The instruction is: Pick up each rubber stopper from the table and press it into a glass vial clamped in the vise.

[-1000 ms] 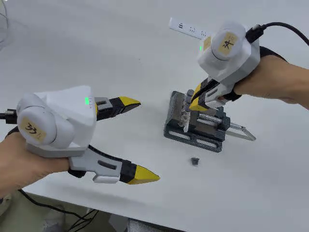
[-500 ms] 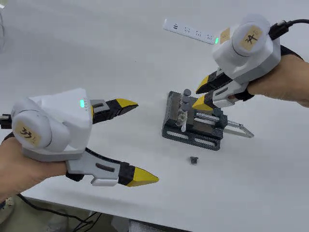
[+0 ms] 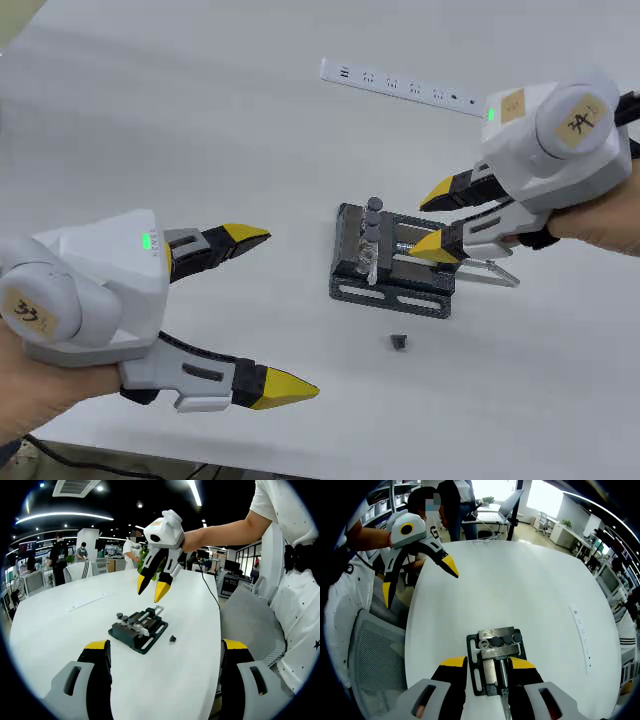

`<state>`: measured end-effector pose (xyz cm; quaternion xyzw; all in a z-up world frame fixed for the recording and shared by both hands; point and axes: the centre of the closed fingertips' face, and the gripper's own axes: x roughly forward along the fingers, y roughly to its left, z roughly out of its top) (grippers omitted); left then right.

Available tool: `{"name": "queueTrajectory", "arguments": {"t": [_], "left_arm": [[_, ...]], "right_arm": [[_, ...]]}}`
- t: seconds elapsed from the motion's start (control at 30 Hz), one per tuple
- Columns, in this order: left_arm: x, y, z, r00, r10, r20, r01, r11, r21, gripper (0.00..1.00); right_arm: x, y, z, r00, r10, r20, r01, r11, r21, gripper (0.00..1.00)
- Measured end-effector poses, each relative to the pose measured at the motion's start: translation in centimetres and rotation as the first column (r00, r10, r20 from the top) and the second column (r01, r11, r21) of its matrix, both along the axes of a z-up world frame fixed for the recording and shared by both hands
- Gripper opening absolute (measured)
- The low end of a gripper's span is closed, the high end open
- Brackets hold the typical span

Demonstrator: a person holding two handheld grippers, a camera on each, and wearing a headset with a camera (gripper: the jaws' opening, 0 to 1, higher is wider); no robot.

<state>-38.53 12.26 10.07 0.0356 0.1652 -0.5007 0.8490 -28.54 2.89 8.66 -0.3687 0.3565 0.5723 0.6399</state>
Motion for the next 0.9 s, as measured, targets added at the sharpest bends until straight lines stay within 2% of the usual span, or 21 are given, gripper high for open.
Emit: {"name": "queueTrajectory", "arguments": {"t": [0.17,0.33,0.63,0.9], "left_arm": [[-0.1,0.0,0.3,1.0,-0.003,-0.002,0.003,1.0,0.007,0.89],[-0.3,-0.2,0.6,1.0,-0.005,-0.004,0.006,1.0,0.014,0.89],[-0.3,-0.7,0.9,1.0,-0.01,-0.004,0.01,1.0,0.024,0.89],[-0.3,-1.0,0.8,1.0,-0.019,-0.006,0.019,0.999,0.034,0.89]], "right_arm": [[-0.9,-1.0,0.4,0.999,-0.035,-0.01,0.035,0.997,0.062,0.31],[-1.9,-1.6,0.6,0.999,-0.034,0.0,0.033,0.992,0.12,0.36],[-4.3,-2.3,0.1,1.0,-0.003,-0.005,0.004,0.986,0.167,0.42],[-6.5,-3.1,-1.6,0.998,0.065,0.01,-0.066,0.988,0.137,0.4]]}}
